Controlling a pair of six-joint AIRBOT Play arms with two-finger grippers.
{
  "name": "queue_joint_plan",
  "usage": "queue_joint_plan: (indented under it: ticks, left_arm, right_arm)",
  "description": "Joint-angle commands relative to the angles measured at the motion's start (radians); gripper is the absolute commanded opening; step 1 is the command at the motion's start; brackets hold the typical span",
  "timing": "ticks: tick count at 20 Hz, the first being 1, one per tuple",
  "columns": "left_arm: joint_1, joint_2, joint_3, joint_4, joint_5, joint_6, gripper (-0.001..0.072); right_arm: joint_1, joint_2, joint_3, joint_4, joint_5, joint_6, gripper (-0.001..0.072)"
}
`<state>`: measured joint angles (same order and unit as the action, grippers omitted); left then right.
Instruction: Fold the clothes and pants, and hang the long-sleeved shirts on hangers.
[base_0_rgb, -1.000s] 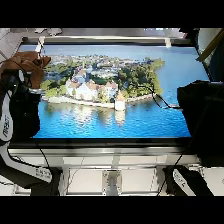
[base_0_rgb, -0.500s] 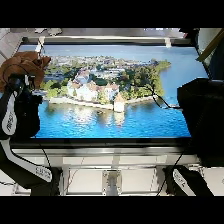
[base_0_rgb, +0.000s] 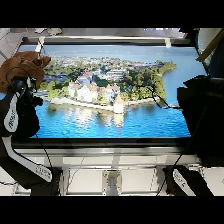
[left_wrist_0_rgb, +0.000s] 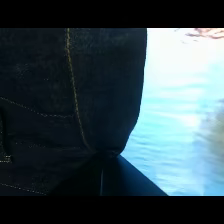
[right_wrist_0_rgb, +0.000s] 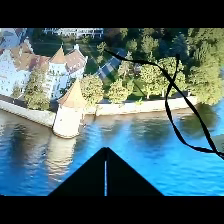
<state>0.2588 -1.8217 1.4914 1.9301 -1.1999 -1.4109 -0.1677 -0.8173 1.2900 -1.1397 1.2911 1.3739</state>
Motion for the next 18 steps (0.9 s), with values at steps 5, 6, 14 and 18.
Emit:
queue_joint_plan:
  ticks: [5, 6, 14, 18]
  left_arm:
    - [-0.115, 0.218, 0.000, -0.252, -0.015, -0.003, 0.0022]
    - [-0.148, 0.263, 0.000, -0.351, -0.006, -0.003, 0.0022]
    - [-0.636, 0.309, 0.000, -0.766, 0.225, -0.003, 0.0022]
    - [-0.899, 0.174, 0.000, -0.765, 0.510, -0.003, 0.0023]
  right_arm:
    - [-0.001, 0.000, 0.001, -0.145, -0.034, 0.000, 0.0022]
    - [-0.001, 0.000, 0.001, -0.183, -0.032, -0.001, 0.0022]
    - [-0.001, 0.000, 0.001, -0.328, -0.027, -0.007, 0.0022]
    - [-0.001, 0.000, 0.001, -0.327, -0.018, -0.007, 0.0022]
